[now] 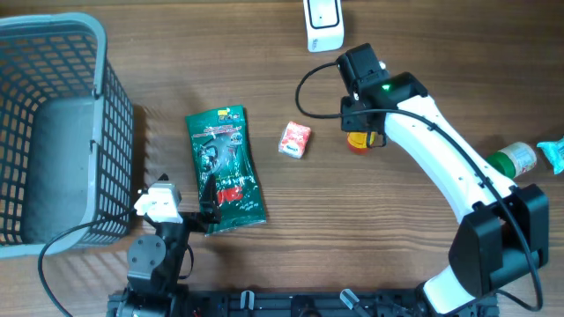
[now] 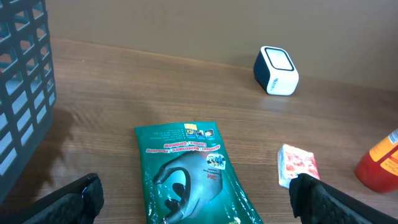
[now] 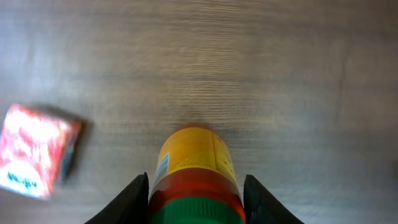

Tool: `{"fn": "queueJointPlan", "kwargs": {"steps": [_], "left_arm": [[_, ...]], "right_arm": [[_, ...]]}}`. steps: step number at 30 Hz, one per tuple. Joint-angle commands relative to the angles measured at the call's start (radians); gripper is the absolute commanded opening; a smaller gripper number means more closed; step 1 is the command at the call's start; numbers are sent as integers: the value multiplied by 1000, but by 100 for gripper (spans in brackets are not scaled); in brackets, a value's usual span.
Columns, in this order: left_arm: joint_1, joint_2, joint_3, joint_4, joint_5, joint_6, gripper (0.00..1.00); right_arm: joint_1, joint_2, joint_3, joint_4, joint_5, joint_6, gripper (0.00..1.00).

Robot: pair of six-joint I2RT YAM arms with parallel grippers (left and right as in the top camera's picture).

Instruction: Scan the item barcode

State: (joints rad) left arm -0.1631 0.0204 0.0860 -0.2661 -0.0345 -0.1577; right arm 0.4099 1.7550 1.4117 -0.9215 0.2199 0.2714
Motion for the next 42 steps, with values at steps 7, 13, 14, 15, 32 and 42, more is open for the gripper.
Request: {"fn": "queueJointPlan", "kwargs": {"steps": [7, 13, 14, 15, 32, 42], "left_arm": [[3, -4, -3, 1, 8, 20, 100], [3, -4, -4, 2, 8, 20, 100], [3, -4, -4, 1, 8, 19, 100], [3, -4, -4, 1, 8, 20, 100], [3, -4, -4, 1, 8, 20, 100], [3, -4, -4, 1, 8, 20, 100]], "right_arm": [[0, -26, 35, -21, -306, -616, 32], [0, -29, 65, -78, -378, -664, 82], [0, -32, 98, -104, -418, -661, 86], [0, -38, 141, -133, -472, -661, 89], [-260, -152, 351, -399, -64, 828, 100], [-457, 55, 124, -361, -704, 904, 100]]}}
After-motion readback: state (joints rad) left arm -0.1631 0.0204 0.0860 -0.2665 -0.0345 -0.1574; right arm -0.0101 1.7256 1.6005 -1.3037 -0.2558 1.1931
